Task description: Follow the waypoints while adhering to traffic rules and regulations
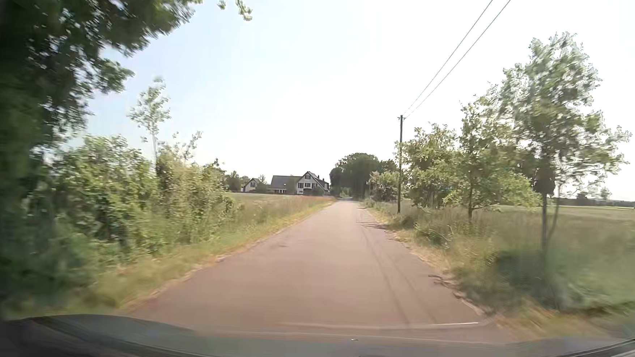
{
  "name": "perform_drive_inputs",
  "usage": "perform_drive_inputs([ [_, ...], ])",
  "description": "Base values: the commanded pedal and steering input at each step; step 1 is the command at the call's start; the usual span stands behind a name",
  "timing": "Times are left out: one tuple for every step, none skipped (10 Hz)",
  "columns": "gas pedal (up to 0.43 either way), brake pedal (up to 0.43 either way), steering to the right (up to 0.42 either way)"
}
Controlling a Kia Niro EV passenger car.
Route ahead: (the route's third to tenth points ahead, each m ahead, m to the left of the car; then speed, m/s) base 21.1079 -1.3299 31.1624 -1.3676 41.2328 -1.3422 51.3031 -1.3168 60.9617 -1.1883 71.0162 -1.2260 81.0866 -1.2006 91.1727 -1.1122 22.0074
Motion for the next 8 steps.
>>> perform_drive_inputs([
  [0.268, 0.006, 0.002],
  [0.268, 0.006, 0.003],
  [0.268, 0.006, 0.002],
  [0.26, 0.006, 0.002],
  [0.26, 0.006, 0.003],
  [0.26, 0.006, 0.003],
  [0.248, 0.006, 0.002],
  [0.24, 0.006, 0.003],
])
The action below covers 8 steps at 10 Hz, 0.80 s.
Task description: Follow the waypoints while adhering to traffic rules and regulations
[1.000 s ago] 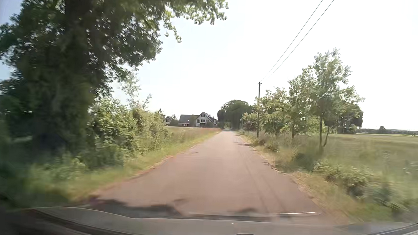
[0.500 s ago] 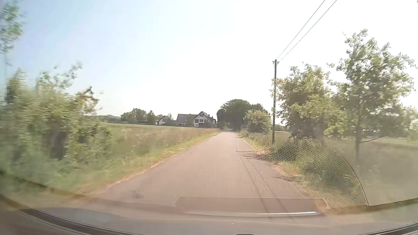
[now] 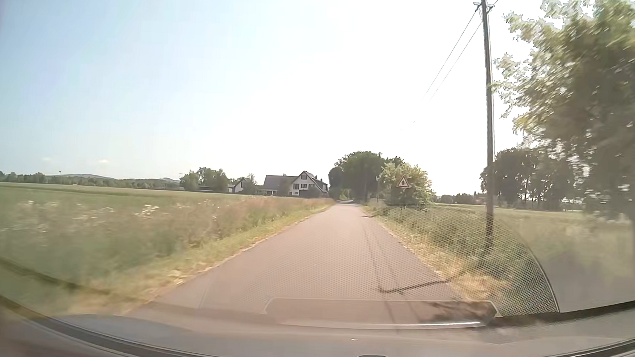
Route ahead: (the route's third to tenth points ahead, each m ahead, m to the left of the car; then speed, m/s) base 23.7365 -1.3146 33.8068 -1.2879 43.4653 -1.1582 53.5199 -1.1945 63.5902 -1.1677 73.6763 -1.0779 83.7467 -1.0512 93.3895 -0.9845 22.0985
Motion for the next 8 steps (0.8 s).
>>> perform_drive_inputs([
  [0.22, 0.006, 0.003],
  [0.22, 0.006, 0.003],
  [0.22, 0.006, 0.003],
  [0.209, 0.006, 0.003],
  [0.209, 0.006, 0.003],
  [0.209, 0.006, 0.003],
  [0.209, 0.006, 0.003],
  [0.209, 0.006, 0.003],
])
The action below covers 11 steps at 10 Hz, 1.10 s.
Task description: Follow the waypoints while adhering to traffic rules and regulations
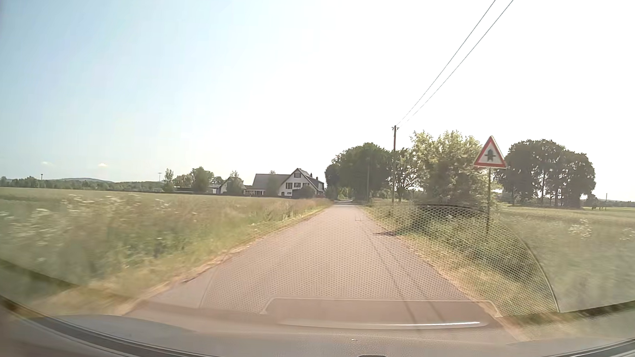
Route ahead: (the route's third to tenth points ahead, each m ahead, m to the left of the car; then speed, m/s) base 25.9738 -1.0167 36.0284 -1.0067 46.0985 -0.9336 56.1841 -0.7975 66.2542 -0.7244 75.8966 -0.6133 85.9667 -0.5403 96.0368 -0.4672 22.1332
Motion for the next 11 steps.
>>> perform_drive_inputs([
  [0.209, 0.006, 0.003],
  [0.209, 0.006, 0.003],
  [0.209, 0.006, 0.003],
  [0.209, 0.006, 0.003],
  [0.209, 0.006, 0.003],
  [0.209, 0.006, 0.003],
  [0.22, 0.006, 0.002],
  [0.24, 0.006, 0.0],
  [0.248, 0.006, 0.0],
  [0.248, 0.006, 0.0],
  [0.26, 0.006, 0.0],
])
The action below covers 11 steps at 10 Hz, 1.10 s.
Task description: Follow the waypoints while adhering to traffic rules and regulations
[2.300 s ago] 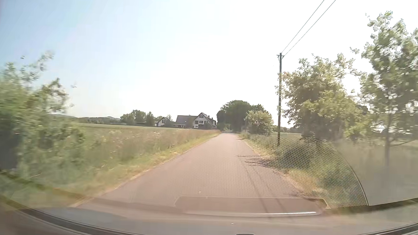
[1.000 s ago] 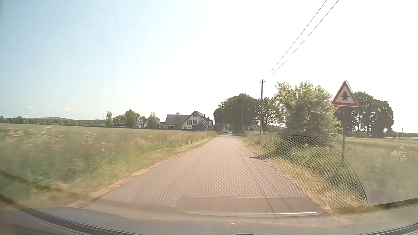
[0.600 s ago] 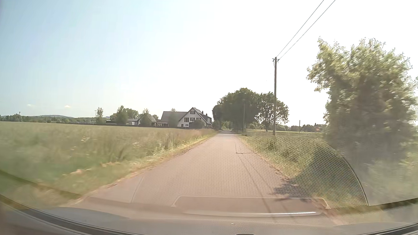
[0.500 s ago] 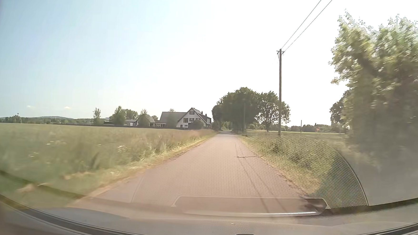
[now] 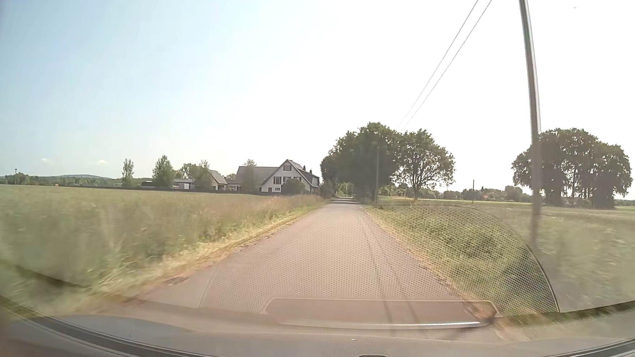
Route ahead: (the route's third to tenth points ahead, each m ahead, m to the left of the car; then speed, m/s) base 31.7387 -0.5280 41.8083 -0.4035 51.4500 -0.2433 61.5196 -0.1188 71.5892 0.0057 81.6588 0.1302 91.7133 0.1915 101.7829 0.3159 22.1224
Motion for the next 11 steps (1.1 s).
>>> perform_drive_inputs([
  [0.268, 0.006, 0.0],
  [0.28, 0.006, 0.0],
  [0.28, 0.006, 0.001],
  [0.28, 0.006, 0.001],
  [0.28, 0.006, 0.0],
  [0.28, 0.006, 0.001],
  [0.287, 0.006, 0.001],
  [0.287, 0.006, 0.001],
  [0.287, 0.006, 0.002],
  [0.287, 0.006, 0.002],
  [0.287, 0.006, 0.002],
])
